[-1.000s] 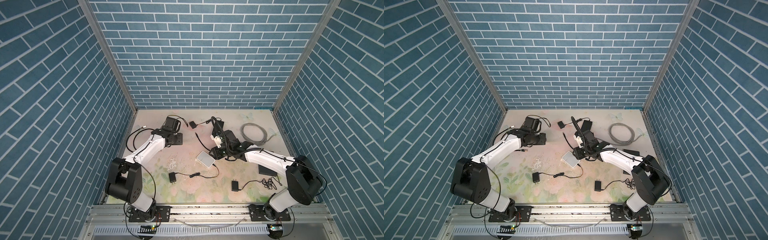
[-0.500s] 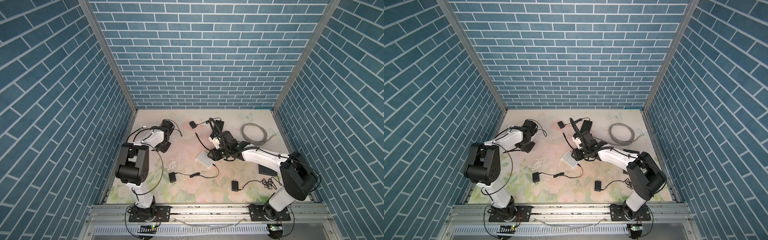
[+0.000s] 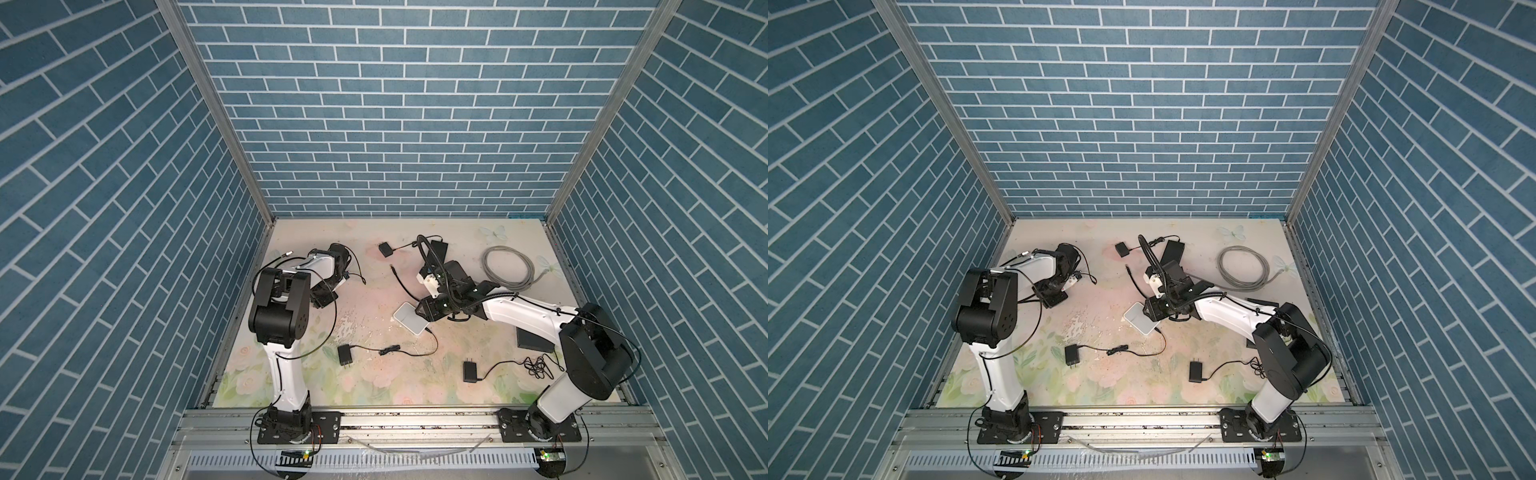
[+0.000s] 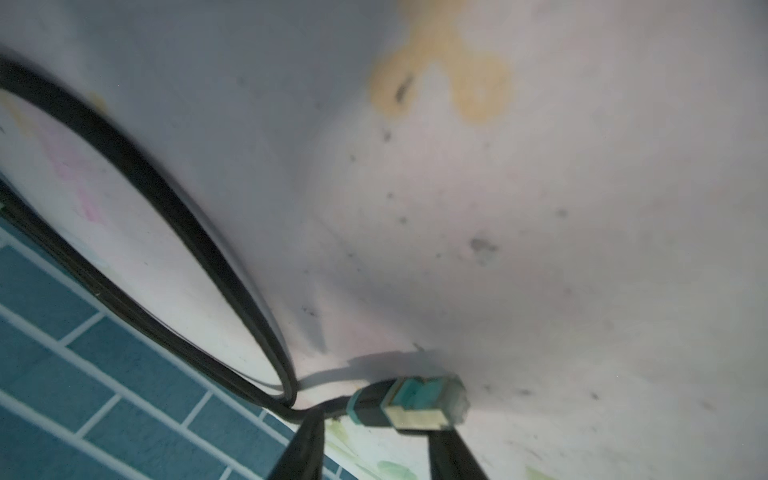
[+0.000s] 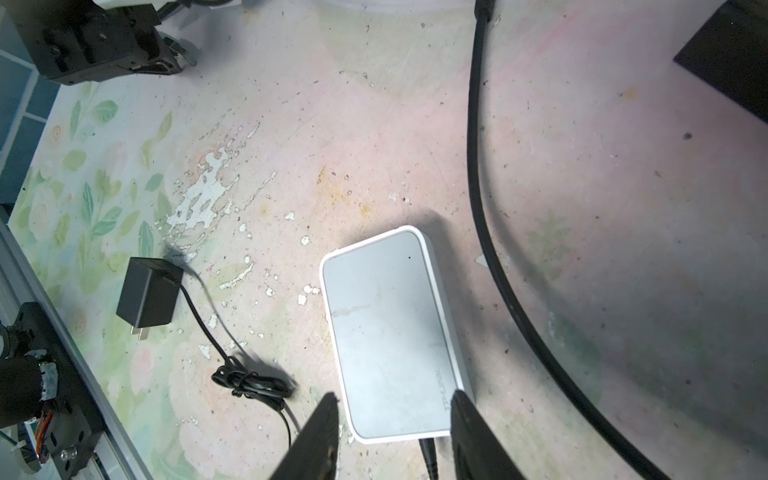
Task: Insert the plug into the switch port
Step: 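Lower the left gripper onto the green-banded ethernet plug and grasp it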
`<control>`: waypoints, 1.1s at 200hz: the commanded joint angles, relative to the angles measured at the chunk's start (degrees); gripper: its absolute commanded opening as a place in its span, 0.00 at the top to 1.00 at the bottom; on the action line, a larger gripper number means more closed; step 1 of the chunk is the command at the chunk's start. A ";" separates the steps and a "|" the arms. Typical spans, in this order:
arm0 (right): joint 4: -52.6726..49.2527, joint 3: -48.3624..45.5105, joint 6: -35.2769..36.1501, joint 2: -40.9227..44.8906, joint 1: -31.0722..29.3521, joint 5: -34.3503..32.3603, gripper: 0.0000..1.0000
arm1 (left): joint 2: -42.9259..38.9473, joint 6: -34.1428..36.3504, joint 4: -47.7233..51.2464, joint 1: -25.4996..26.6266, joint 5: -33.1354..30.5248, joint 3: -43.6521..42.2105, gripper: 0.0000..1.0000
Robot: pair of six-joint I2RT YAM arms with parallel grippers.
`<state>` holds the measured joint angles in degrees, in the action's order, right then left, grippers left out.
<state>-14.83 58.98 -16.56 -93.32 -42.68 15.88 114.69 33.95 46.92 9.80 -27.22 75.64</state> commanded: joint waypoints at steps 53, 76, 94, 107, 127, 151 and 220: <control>-4.10 4.10 1.62 1.12 0.48 -1.55 0.55 | 0.17 0.02 7.03 1.61 19.31 5.06 0.96; -4.17 4.41 0.65 1.48 0.62 -1.51 0.56 | -2.32 -1.00 5.94 2.66 27.58 6.25 0.97; -2.89 4.81 -0.75 1.53 0.58 -0.92 0.57 | -4.22 -1.53 4.42 3.59 32.48 6.62 0.96; -2.79 5.60 -1.26 1.15 0.58 -0.59 0.57 | -5.53 -3.39 3.59 3.56 31.30 7.09 0.87; -2.47 5.98 -1.86 1.00 0.58 -0.07 0.57 | -8.55 -6.02 2.09 3.18 24.11 7.28 0.71; -2.49 6.30 -2.21 0.36 0.58 0.42 0.57 | -11.73 -4.07 3.10 2.71 16.94 6.04 0.53; -6.65 6.62 -1.99 0.29 0.58 2.10 0.58 | -6.09 1.08 7.67 -3.11 5.72 2.95 0.57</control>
<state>-18.83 62.63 -18.17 -93.23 -42.30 17.21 106.00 33.34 53.10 7.66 -17.17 79.92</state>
